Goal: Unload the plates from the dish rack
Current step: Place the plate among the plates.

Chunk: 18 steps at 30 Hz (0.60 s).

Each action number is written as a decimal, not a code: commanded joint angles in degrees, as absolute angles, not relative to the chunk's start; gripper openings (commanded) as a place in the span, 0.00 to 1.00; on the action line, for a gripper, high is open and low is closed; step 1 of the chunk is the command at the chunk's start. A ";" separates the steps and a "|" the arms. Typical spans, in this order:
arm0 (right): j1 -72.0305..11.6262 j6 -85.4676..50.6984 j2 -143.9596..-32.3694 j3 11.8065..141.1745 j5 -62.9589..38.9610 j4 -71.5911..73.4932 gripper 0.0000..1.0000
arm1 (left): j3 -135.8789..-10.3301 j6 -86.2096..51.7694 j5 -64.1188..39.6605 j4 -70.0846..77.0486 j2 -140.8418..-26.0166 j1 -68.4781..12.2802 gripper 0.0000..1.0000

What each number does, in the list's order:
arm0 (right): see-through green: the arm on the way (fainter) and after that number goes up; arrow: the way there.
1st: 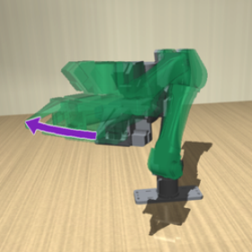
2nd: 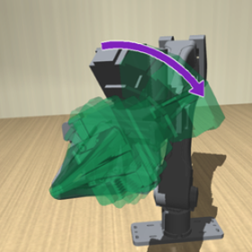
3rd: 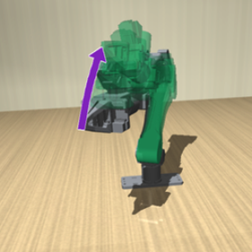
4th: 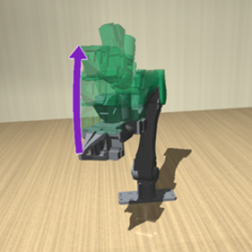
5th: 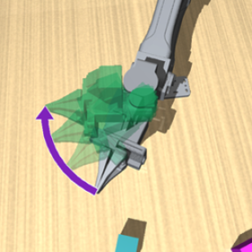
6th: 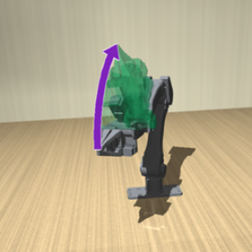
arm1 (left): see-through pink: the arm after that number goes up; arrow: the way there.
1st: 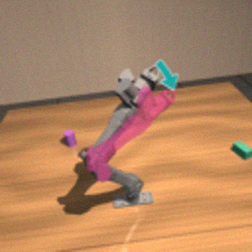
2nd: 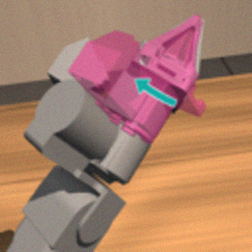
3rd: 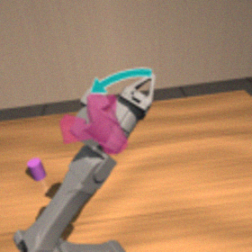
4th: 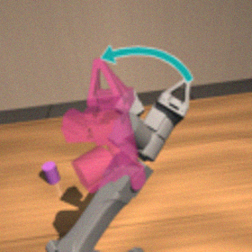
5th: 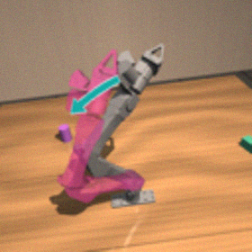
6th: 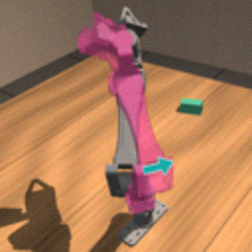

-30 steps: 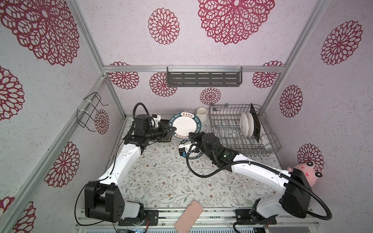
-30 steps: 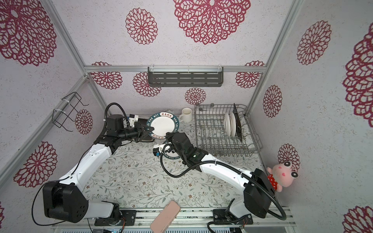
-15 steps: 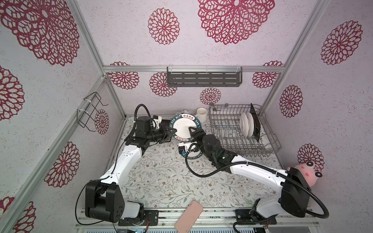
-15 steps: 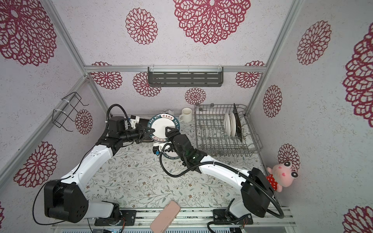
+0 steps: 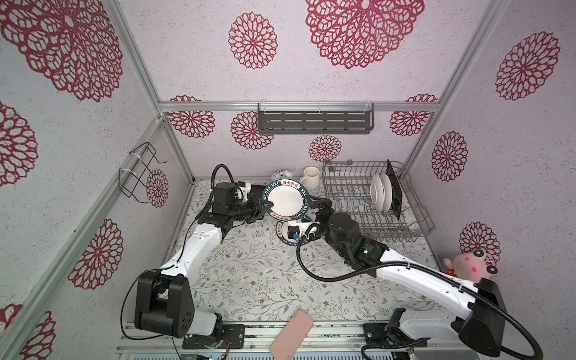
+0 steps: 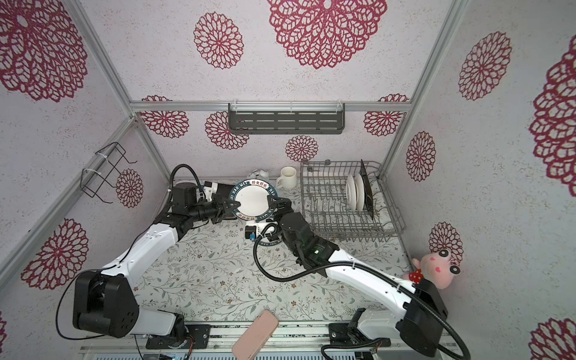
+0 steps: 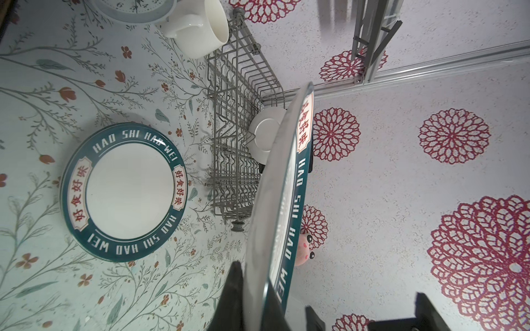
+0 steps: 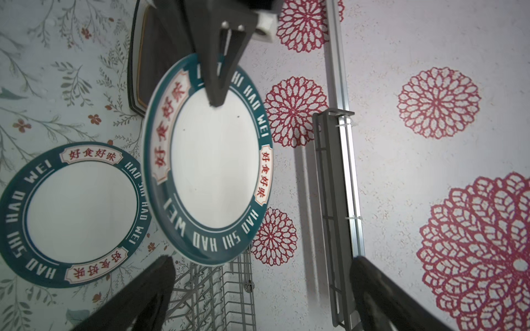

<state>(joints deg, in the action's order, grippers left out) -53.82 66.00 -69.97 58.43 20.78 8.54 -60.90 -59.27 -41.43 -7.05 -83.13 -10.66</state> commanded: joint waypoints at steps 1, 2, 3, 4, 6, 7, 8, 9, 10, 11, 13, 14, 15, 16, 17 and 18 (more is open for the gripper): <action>-51.99 49.83 -64.67 57.68 20.35 9.14 0.99 | -59.62 -57.00 -40.35 -4.15 -84.81 -11.16 0.00; -50.72 45.70 -63.54 56.95 21.00 10.75 0.99 | -58.84 -56.57 -40.12 -3.62 -85.59 -11.24 0.00; -48.89 41.47 -62.55 56.41 21.51 11.88 0.99 | -57.99 -56.43 -39.89 -2.90 -86.44 -11.42 0.00; -46.93 37.87 -61.95 56.18 21.78 12.31 0.99 | -57.22 -56.26 -39.69 -1.94 -87.09 -11.66 0.00; -40.74 23.08 -61.85 57.13 26.69 13.13 0.99 | -55.59 -55.45 -38.77 -0.47 -88.51 -12.27 0.00; -38.24 16.67 -61.98 58.18 28.48 11.56 0.99 | -55.03 -55.09 -38.61 0.25 -89.05 -12.58 0.00; -35.76 12.15 -61.84 59.12 26.63 8.65 0.99 | -54.40 -54.85 -38.46 1.10 -89.65 -13.03 0.00; -34.22 10.92 -61.54 59.49 24.00 6.16 0.99 | -53.92 -54.51 -38.36 2.04 -90.14 -13.42 0.00; -33.70 10.50 -61.10 59.28 22.90 5.31 0.99 | -53.63 -54.36 -38.12 2.58 -90.64 -13.74 0.00; -33.10 9.93 -60.67 58.86 21.81 5.06 0.96 | -53.52 -54.19 -37.98 3.07 -91.22 -14.03 0.00; -31.27 8.02 -60.38 58.93 18.48 3.23 0.91 | -53.43 -54.15 -37.71 4.09 -92.28 -14.34 0.00; -29.90 6.08 -60.60 59.37 16.19 1.74 0.90 | -53.42 -54.31 -37.71 4.31 -92.91 -14.41 0.00; -28.75 4.23 -61.03 60.01 14.01 0.15 0.90 | -53.43 -54.28 -37.66 4.66 -93.43 -14.48 0.00; -27.68 2.26 -61.82 60.74 12.42 -1.48 0.90 | -53.36 -54.24 -37.46 4.94 -94.12 -14.54 0.00; -27.06 0.68 -62.58 61.10 11.80 -2.41 0.91 | -53.09 -54.25 -37.38 5.43 -94.96 -14.53 0.00; -26.63 -0.72 -63.06 61.08 11.87 -2.67 0.92 | -52.87 -54.40 -37.49 5.76 -95.65 -14.58 0.00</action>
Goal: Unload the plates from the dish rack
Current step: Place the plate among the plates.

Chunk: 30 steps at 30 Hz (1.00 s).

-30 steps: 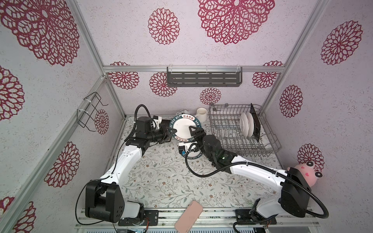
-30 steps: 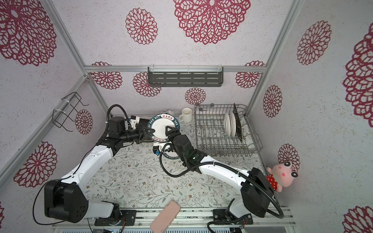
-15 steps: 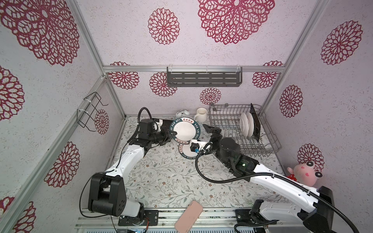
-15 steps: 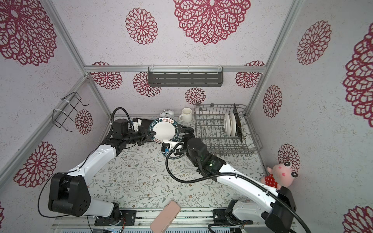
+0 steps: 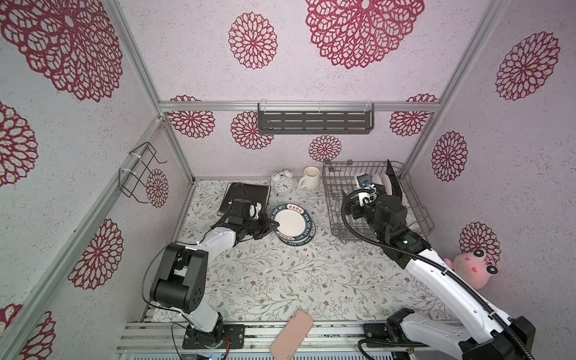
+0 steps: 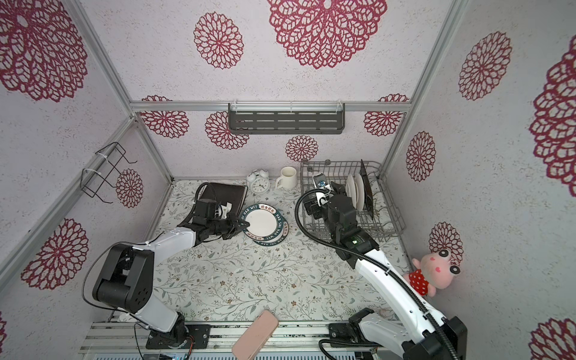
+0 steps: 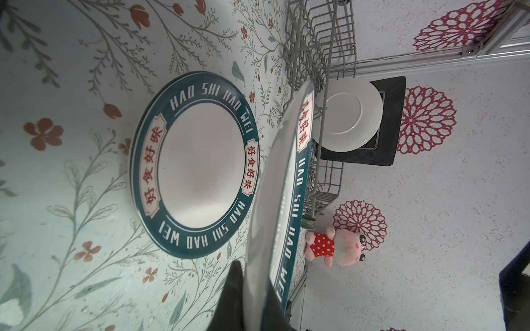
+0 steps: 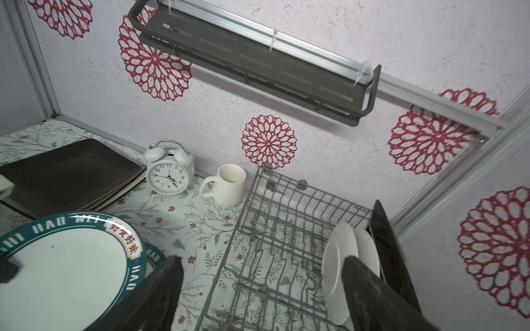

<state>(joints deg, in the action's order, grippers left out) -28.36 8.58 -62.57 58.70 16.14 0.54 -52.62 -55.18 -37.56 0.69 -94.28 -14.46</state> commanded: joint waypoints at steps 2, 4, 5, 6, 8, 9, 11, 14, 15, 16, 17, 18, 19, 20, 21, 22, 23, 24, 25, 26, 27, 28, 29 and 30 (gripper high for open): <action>-25.04 -3.89 -64.78 61.65 11.36 -3.91 0.96 | -51.89 -54.96 -37.70 7.38 -97.33 -14.74 0.00; -23.24 -6.08 -67.06 63.41 9.32 -7.63 0.96 | -51.05 -55.82 -37.96 9.14 -98.68 -14.72 0.00; -22.86 -6.08 -67.65 63.48 7.38 -8.16 0.96 | -50.74 -56.14 -38.05 9.80 -99.24 -14.84 0.00; -22.61 -6.19 -67.77 63.02 6.08 -7.98 0.96 | -50.51 -56.17 -37.98 10.34 -99.61 -14.97 0.00; -21.94 -6.73 -67.26 61.19 2.97 -6.01 0.96 | -50.62 -55.51 -37.65 10.60 -100.13 -15.20 0.00; -21.68 -6.96 -66.87 60.08 2.10 -4.43 0.96 | -50.54 -55.49 -37.32 10.79 -100.22 -15.29 0.00; -21.27 -6.98 -66.71 58.97 0.42 -2.84 0.95 | -50.52 -55.59 -36.93 11.42 -100.62 -15.25 0.00; -21.18 -6.71 -66.72 57.39 -0.96 -0.53 0.91 | -50.63 -55.89 -36.87 11.77 -101.46 -15.28 0.00; -21.18 -6.73 -66.79 57.23 -0.83 -0.15 0.90 | -50.60 -55.90 -36.83 11.90 -101.65 -15.33 0.00; -21.12 -6.53 -66.97 57.13 -0.78 -0.01 0.89 | -50.58 -55.83 -36.73 11.86 -101.90 -15.28 0.00; -21.09 -6.36 -67.20 57.17 -0.66 0.00 0.88 | -50.56 -55.90 -36.53 11.87 -102.18 -15.26 0.00; -21.05 -6.21 -67.52 57.42 -0.60 -0.31 0.87 | -50.53 -55.90 -36.49 11.86 -102.52 -15.37 0.00; -21.07 -5.93 -67.97 57.73 -0.81 -0.84 0.86 | -50.52 -56.02 -36.39 12.08 -102.89 -15.39 0.00; -21.07 -5.79 -68.30 57.92 -1.05 -1.00 0.85 | -50.54 -56.23 -36.32 12.38 -103.37 -15.38 0.00; -21.09 -5.63 -68.34 57.76 -1.20 -0.82 0.84 | -50.49 -56.33 -36.28 12.66 -103.75 -15.42 0.00; -21.08 -5.54 -68.16 57.35 -1.47 -0.16 0.84 | -50.46 -56.55 -36.21 12.91 -104.16 -15.47 0.00; -21.02 -5.56 -67.83 56.78 -1.33 0.59 0.84 | -50.49 -56.56 -36.12 12.99 -104.48 -15.56 0.00; -20.98 -5.55 -67.56 56.40 -1.24 1.09 0.84 | -50.50 -56.60 -36.05 13.14 -104.69 -15.70 0.00; -20.99 -5.43 -67.44 56.09 -1.10 1.36 0.84 | -50.70 -56.60 -35.95 13.10 -104.91 -15.81 0.00; -20.96 -5.40 -67.33 55.86 -0.90 1.48 0.84 | -50.87 -56.60 -35.92 13.10 -105.09 -15.89 0.00; -20.87 -5.44 -67.29 55.66 -0.87 1.58 0.85 | -51.05 -56.60 -35.86 13.10 -105.16 -15.97 0.00; -20.90 -5.39 -67.31 55.47 -0.87 1.75 0.85 | -51.16 -56.60 -35.88 13.10 -105.17 -15.99 0.00; -20.84 -5.44 -67.19 55.29 -0.96 1.84 0.84 | -51.45 -56.52 -35.85 12.93 -105.29 -15.92 0.00; -20.83 -5.41 -67.21 55.20 -0.88 1.85 0.84 | -51.63 -56.50 -35.77 12.82 -105.37 -16.07 0.00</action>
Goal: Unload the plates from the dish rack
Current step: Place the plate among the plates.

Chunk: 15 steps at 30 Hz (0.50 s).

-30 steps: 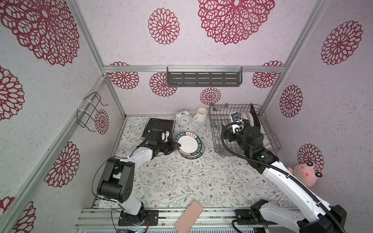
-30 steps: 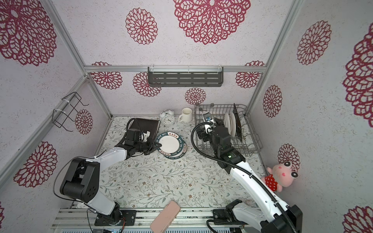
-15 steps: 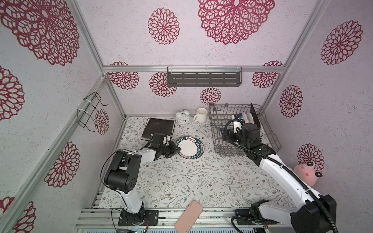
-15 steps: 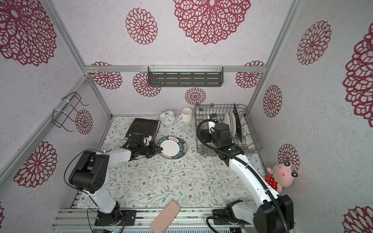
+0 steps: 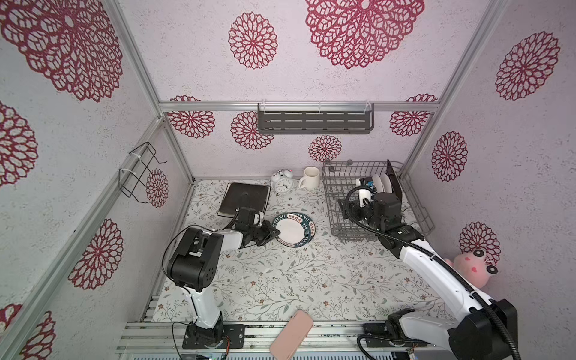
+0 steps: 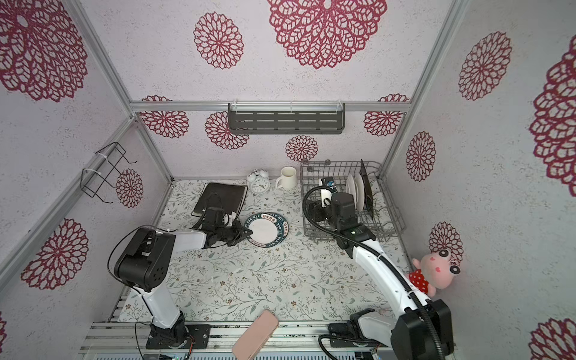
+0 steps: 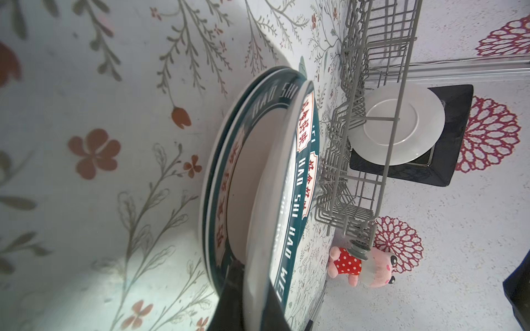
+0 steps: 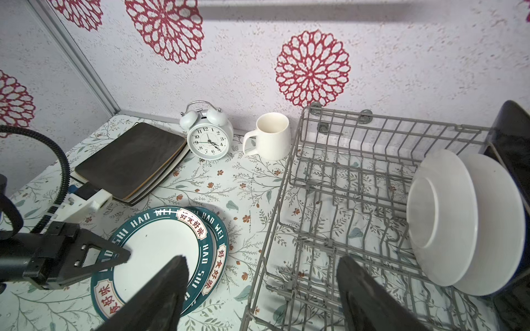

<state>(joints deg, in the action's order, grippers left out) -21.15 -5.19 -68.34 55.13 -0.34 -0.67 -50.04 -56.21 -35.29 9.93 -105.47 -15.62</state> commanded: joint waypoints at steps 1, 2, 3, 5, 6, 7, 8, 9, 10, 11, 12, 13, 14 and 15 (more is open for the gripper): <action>-20.81 -5.39 -67.30 55.11 -0.75 1.85 0.84 | -51.83 -56.43 -35.77 12.68 -105.49 -16.11 0.00; -20.76 -5.29 -67.17 55.02 -0.63 1.93 0.84 | -52.07 -56.36 -35.78 12.49 -105.62 -16.08 0.00; -20.75 -5.32 -67.16 54.93 -0.57 2.05 0.84 | -52.20 -56.31 -35.79 12.40 -105.73 -16.09 0.00; -20.74 -5.11 -67.12 54.86 -0.54 2.11 0.85 | -52.38 -56.34 -35.71 12.39 -106.10 -16.17 0.00; -20.74 -5.04 -67.18 54.85 -0.53 2.05 0.84 | -52.38 -56.34 -35.64 12.39 -106.26 -16.17 0.00; -20.73 -4.93 -67.22 54.93 -0.42 1.89 0.84 | -52.46 -56.34 -35.53 12.31 -106.42 -16.17 0.00; -20.74 -4.85 -67.23 54.94 -0.47 1.84 0.84 | -52.55 -56.34 -35.42 12.01 -106.64 -16.17 0.00; -20.73 -4.75 -67.16 54.89 -0.57 2.06 0.84 | -52.64 -56.41 -35.33 11.96 -106.85 -16.17 0.00; -20.74 -4.58 -67.04 54.78 -0.69 2.17 0.84 | -52.65 -56.43 -35.27 11.97 -107.00 -16.19 0.00; -20.65 -4.60 -66.81 54.61 -0.74 2.36 0.84 | -52.78 -56.43 -35.16 11.87 -107.07 -16.25 0.00; -20.69 -4.63 -66.60 54.42 -0.79 2.53 0.84 | -52.90 -56.43 -35.17 11.78 -107.18 -16.27 0.00; -20.65 -4.63 -66.42 54.08 -0.78 2.80 0.84 | -52.98 -56.34 -35.01 11.62 -107.25 -16.43 0.00; -20.65 -4.71 -66.25 53.90 -0.79 2.90 0.83 | -53.15 -56.27 -34.83 11.52 -107.41 -16.52 0.00; -20.65 -4.79 -66.12 53.64 -0.79 2.99 0.83 | -53.30 -56.13 -34.73 11.24 -107.46 -16.60 0.00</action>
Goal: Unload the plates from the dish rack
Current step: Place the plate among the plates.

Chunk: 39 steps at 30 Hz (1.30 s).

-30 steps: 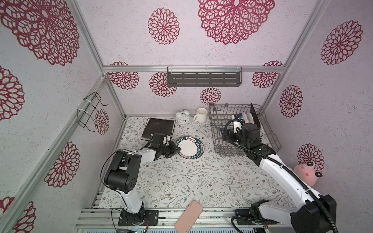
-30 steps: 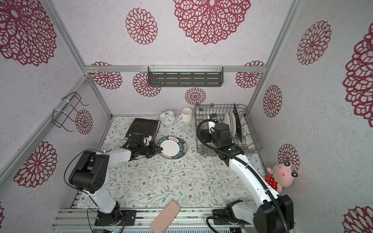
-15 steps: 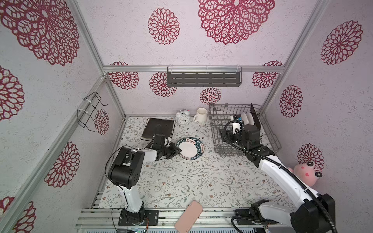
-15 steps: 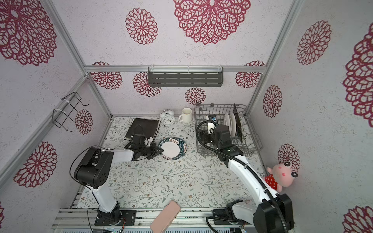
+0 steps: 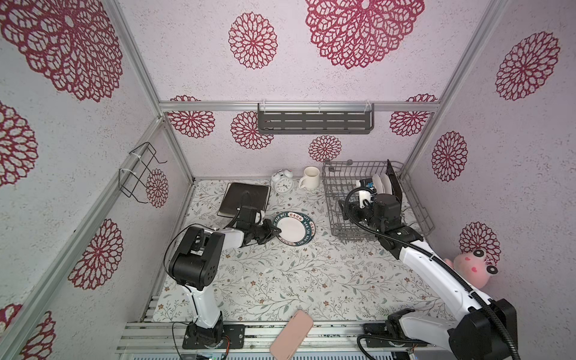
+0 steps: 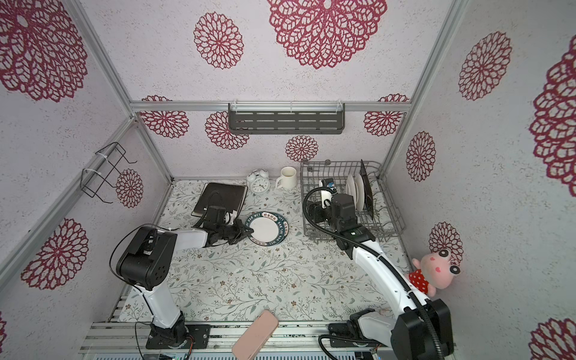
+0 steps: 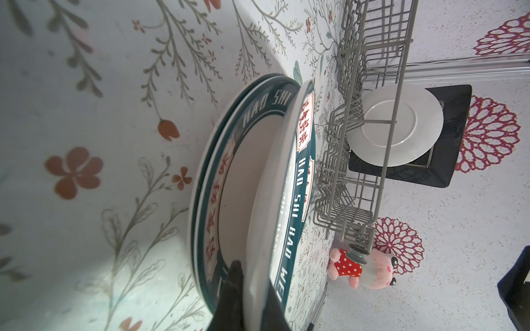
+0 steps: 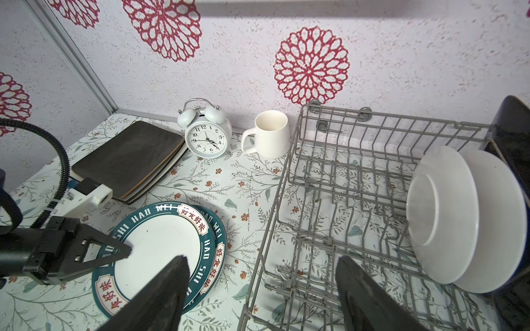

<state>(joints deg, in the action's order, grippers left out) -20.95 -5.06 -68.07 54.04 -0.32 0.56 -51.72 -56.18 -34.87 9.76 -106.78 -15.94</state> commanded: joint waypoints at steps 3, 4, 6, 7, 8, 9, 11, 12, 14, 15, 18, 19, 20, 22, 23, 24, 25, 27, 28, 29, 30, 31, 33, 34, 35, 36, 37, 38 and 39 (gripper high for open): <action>-20.63 -5.13 -66.13 53.18 -0.81 3.10 0.83 | -54.00 -55.57 -34.28 10.38 -108.01 -16.79 0.00; -20.59 -5.17 -66.10 53.01 -0.85 3.08 0.83 | -54.20 -55.55 -34.28 10.33 -108.29 -16.87 0.00; -20.64 -5.23 -66.24 52.82 -0.88 2.99 0.83 | -54.40 -55.59 -34.19 10.28 -108.71 -16.99 0.00; -20.60 -5.19 -66.34 52.84 -0.93 2.90 0.83 | -54.56 -55.59 -34.04 10.28 -108.87 -16.96 0.00; -20.61 -5.19 -66.45 52.83 -0.97 2.90 0.83 | -54.69 -55.59 -33.86 9.96 -109.05 -16.99 0.00; -20.65 -5.19 -66.60 52.91 -1.03 2.82 0.83 | -54.87 -55.44 -33.80 9.73 -109.22 -17.11 0.00; -20.55 -5.20 -66.88 53.17 -1.13 2.34 0.83 | -55.31 -55.37 -33.75 9.25 -109.72 -17.26 0.00; -20.48 -5.19 -66.97 53.28 -1.13 2.21 0.83 | -55.48 -55.29 -33.79 9.23 -109.89 -17.37 0.00; -20.44 -5.36 -67.07 53.24 -1.12 2.22 0.83 | -55.94 -55.32 -33.84 8.84 -110.43 -17.61 0.00; -20.48 -5.36 -67.15 53.17 -1.07 2.11 0.83 | -56.18 -55.33 -33.93 8.67 -110.64 -17.76 0.00; -20.26 -5.50 -67.36 53.14 -0.96 1.94 0.83 | -56.68 -55.36 -34.08 8.20 -111.20 -18.04 0.00; -20.24 -5.52 -67.37 53.00 -0.97 1.93 0.83 | -56.78 -55.25 -34.01 7.97 -111.30 -18.14 0.00; -20.24 -5.47 -67.37 53.04 -0.97 1.85 0.83 | -56.86 -55.28 -33.95 7.65 -111.44 -18.19 0.00; -20.16 -5.47 -67.35 52.95 -0.94 1.85 0.83 | -56.86 -55.15 -33.84 6.94 -111.44 -18.12 0.00; -20.13 -5.46 -67.33 52.91 -0.89 1.85 0.83 | -56.78 -55.10 -33.84 6.48 -111.42 -18.17 0.00; -20.13 -5.45 -67.33 52.91 -0.96 1.85 0.83 | -56.72 -55.03 -33.98 6.41 -111.39 -18.19 0.00; -20.00 -5.44 -67.39 52.86 -0.96 1.85 0.83 | -56.41 -55.10 -34.31 6.59 -111.14 -18.19 0.00; -19.94 -5.42 -67.44 52.84 -0.88 1.93 0.83 | -55.51 -55.66 -34.93 8.35 -110.23 -18.19 0.00; -19.88 -5.44 -67.41 52.69 -0.86 2.02 0.83 | -54.95 -56.29 -35.23 9.63 -109.71 -18.19 0.00; -19.86 -5.43 -67.50 52.59 -0.88 2.23 0.83 | -54.72 -56.77 -35.66 10.86 -109.28 -18.17 0.00; -19.80 -5.37 -67.57 52.43 -0.87 2.37 0.83 | -54.43 -57.50 -36.17 12.09 -109.01 -18.15 0.00; -19.78 -5.50 -67.68 52.31 -0.96 2.54 0.83 | -54.20 -58.62 -36.79 14.13 -108.76 -18.18 0.00; -19.75 -5.67 -67.85 52.21 -1.03 2.88 0.83 | -53.58 -61.15 -38.15 18.30 -108.47 -18.19 0.00; -19.78 -5.69 -68.07 52.21 -1.05 2.90 0.83 | -53.53 -62.34 -38.85 20.23 -108.33 -18.18 0.00; -19.78 -5.71 -68.10 52.14 -1.05 2.90 0.83 | -53.53 -63.18 -39.40 21.67 -108.26 -18.19 0.00; -19.78 -5.63 -68.14 52.12 -1.05 2.98 0.83 | -53.52 -63.59 -39.55 22.42 -108.16 -18.19 0.00; -19.73 -5.63 -68.17 52.12 -0.98 2.90 0.83 | -53.65 -63.72 -39.62 22.64 -107.98 -18.21 0.00; -19.69 -5.66 -68.14 52.13 -0.86 2.90 0.83 | -53.86 -63.72 -39.62 22.54 -107.87 -18.19 0.00; -19.69 -5.56 -68.16 52.17 -0.87 2.90 0.83 | -54.09 -63.68 -39.64 22.28 -107.93 -18.17 0.00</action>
<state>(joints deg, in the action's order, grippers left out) -20.08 -5.17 -68.27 51.83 -0.34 1.48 -53.39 -61.71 -37.39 16.82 -110.17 -17.78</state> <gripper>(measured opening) 0.834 0.090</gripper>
